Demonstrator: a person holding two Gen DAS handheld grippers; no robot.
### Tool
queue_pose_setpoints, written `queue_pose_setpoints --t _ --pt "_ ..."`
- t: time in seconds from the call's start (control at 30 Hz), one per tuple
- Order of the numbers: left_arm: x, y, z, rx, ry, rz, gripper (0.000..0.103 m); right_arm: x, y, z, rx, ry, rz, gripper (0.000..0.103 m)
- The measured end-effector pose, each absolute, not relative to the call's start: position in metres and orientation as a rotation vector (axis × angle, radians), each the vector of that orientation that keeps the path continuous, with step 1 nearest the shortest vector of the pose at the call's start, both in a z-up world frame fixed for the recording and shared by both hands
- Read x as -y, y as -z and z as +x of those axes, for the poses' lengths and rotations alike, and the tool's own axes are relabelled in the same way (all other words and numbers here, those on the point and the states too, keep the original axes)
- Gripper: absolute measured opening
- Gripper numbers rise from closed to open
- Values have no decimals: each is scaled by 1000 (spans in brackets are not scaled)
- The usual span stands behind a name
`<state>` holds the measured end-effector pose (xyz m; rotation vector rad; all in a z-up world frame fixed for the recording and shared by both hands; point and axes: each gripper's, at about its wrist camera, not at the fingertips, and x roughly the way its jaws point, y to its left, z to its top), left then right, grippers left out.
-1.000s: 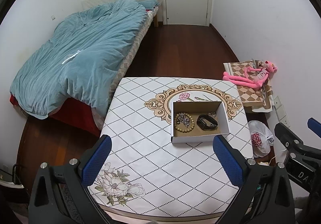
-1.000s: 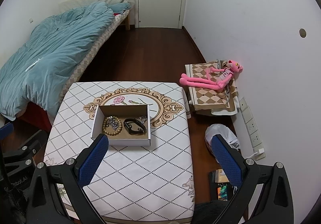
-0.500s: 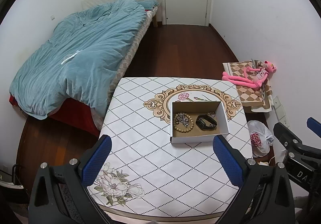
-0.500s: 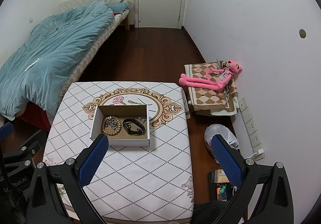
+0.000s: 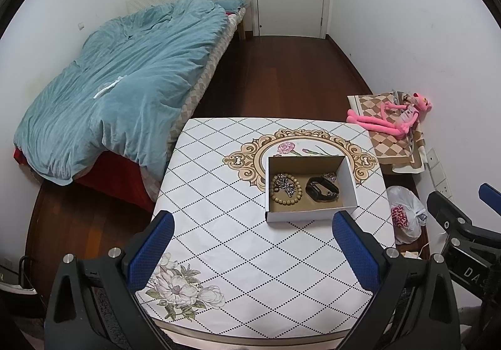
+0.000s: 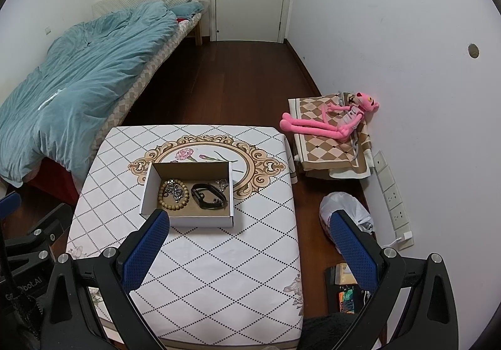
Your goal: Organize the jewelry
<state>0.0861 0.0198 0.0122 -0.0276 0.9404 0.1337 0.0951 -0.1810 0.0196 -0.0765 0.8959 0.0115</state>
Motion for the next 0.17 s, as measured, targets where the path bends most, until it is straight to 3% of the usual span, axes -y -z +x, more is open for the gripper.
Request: queue_pose_setpoints --t 0.17 --pt "-17 -9 86 -937 -130 -31 103 181 -16 94 -898 -12 -78 103"
